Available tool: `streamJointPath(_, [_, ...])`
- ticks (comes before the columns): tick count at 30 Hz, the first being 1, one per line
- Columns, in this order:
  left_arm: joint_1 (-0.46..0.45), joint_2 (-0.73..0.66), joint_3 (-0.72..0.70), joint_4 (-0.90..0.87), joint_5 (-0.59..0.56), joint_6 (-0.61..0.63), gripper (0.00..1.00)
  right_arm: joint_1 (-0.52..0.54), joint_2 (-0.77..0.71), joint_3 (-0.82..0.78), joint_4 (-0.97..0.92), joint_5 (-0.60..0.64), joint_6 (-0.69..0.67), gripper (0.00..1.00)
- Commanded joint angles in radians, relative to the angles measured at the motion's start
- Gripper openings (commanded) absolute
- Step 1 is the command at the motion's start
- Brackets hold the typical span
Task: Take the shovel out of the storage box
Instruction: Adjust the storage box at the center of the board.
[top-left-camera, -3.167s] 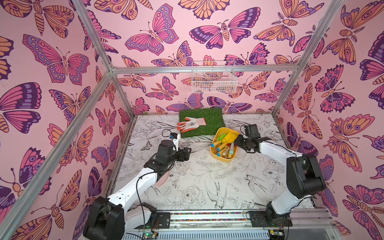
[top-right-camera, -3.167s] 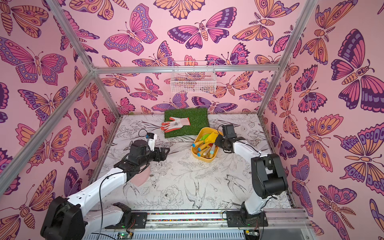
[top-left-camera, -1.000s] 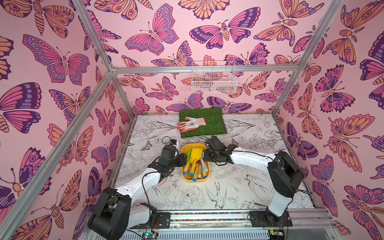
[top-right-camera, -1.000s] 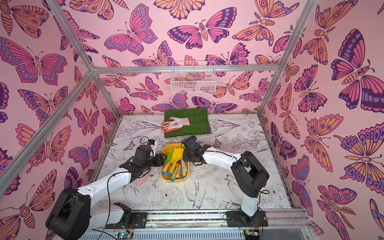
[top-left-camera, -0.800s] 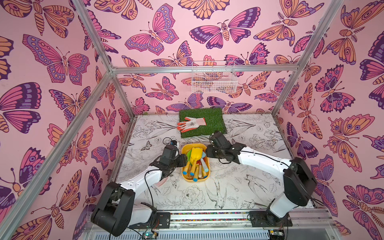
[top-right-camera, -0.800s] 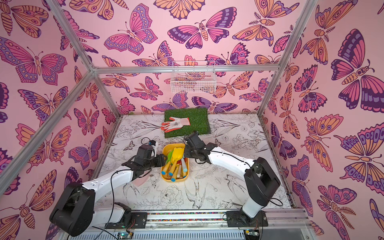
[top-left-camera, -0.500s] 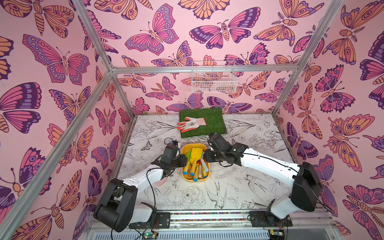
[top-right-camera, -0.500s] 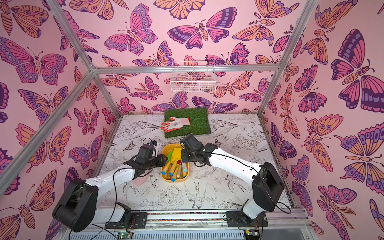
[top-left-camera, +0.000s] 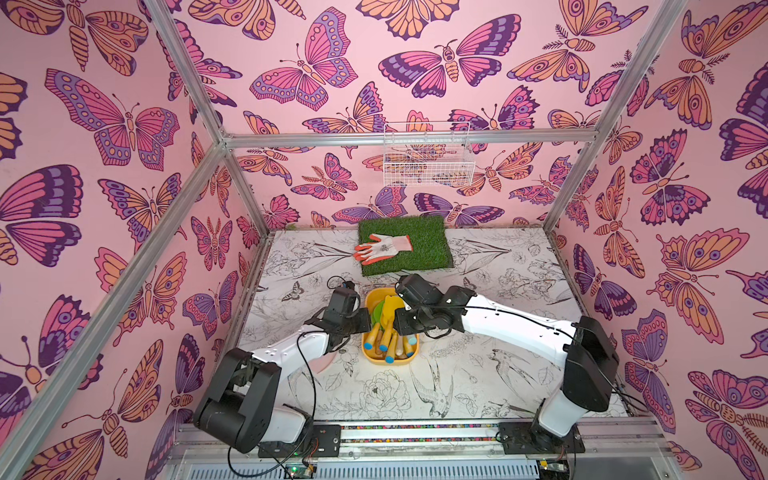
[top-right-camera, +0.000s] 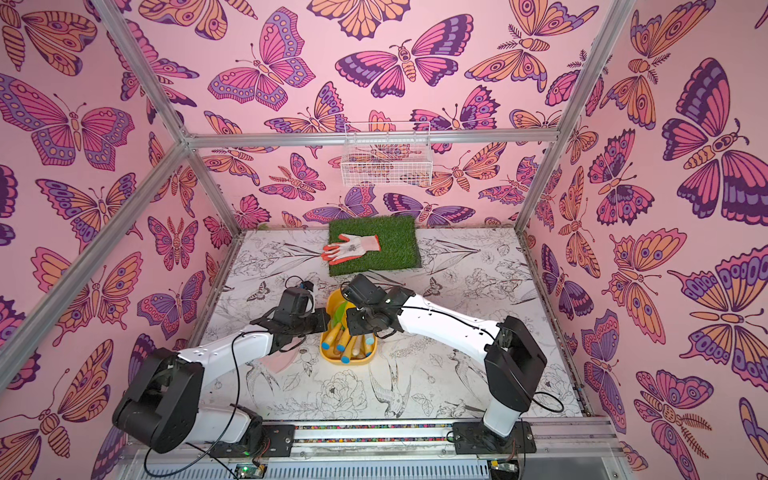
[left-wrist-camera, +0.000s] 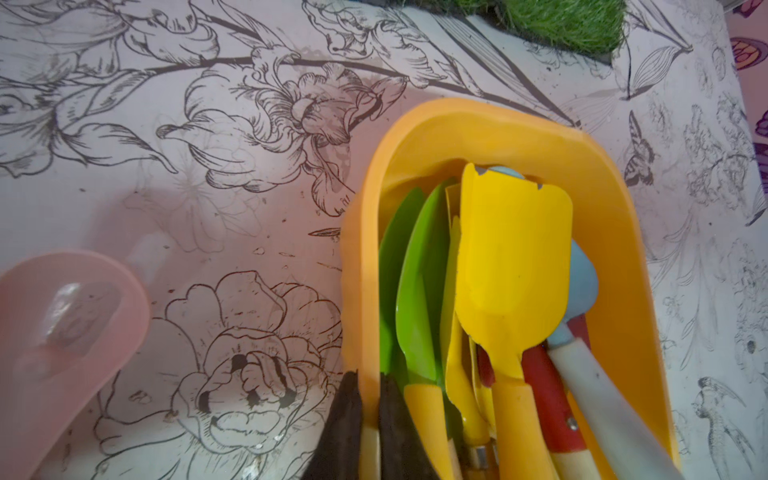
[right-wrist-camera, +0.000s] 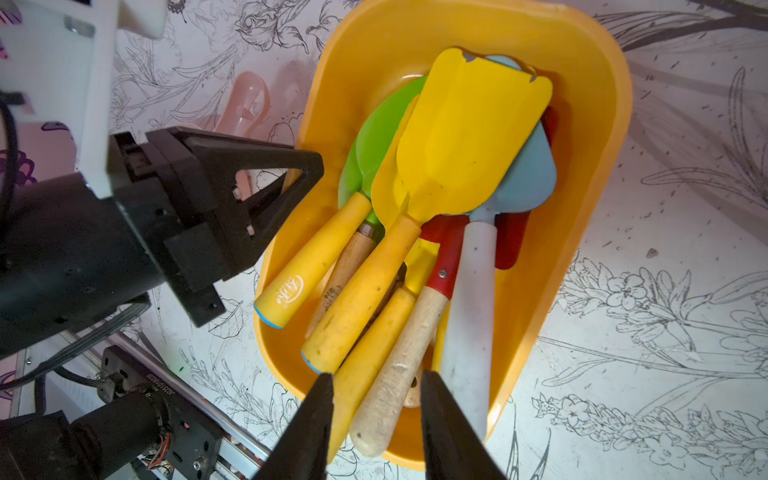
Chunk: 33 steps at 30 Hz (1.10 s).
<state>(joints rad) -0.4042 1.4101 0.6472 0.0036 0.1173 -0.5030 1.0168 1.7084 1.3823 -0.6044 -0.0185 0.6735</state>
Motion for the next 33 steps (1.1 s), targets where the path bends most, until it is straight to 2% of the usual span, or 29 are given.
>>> streamJointPath(1, [0.001,0.014,0.006,-0.005,-0.019,-0.03,0.0,0.004,0.029,0.047,-0.046,0.026,0.012,0.4])
streamJointPath(7, [-0.009,-0.012,-0.042,0.046,-0.097,-0.136,0.0,0.003,0.102,0.156,-0.145,0.028,-0.039,0.41])
streamJointPath(12, [-0.073,-0.045,-0.088,0.123,-0.284,-0.198,0.0,-0.009,0.177,0.239,-0.195,-0.031,-0.061,0.38])
streamJointPath(16, [-0.081,-0.039,-0.099,0.148,-0.375,-0.263,0.0,-0.017,0.233,0.304,-0.233,-0.069,-0.07,0.37])
streamJointPath(23, [-0.099,-0.117,-0.133,0.148,-0.443,-0.357,0.0,-0.023,0.345,0.441,-0.321,-0.062,-0.067,0.41])
streamJointPath(28, [-0.1,-0.108,-0.132,0.174,-0.42,-0.364,0.0,-0.038,0.386,0.481,-0.331,-0.051,-0.039,0.42])
streamJointPath(30, [-0.1,-0.105,-0.124,0.179,-0.386,-0.352,0.18,-0.041,0.404,0.502,-0.334,-0.06,-0.037,0.42])
streamJointPath(33, [-0.1,-0.106,-0.124,0.194,-0.366,-0.345,0.31,-0.041,0.432,0.529,-0.335,-0.064,-0.029,0.42])
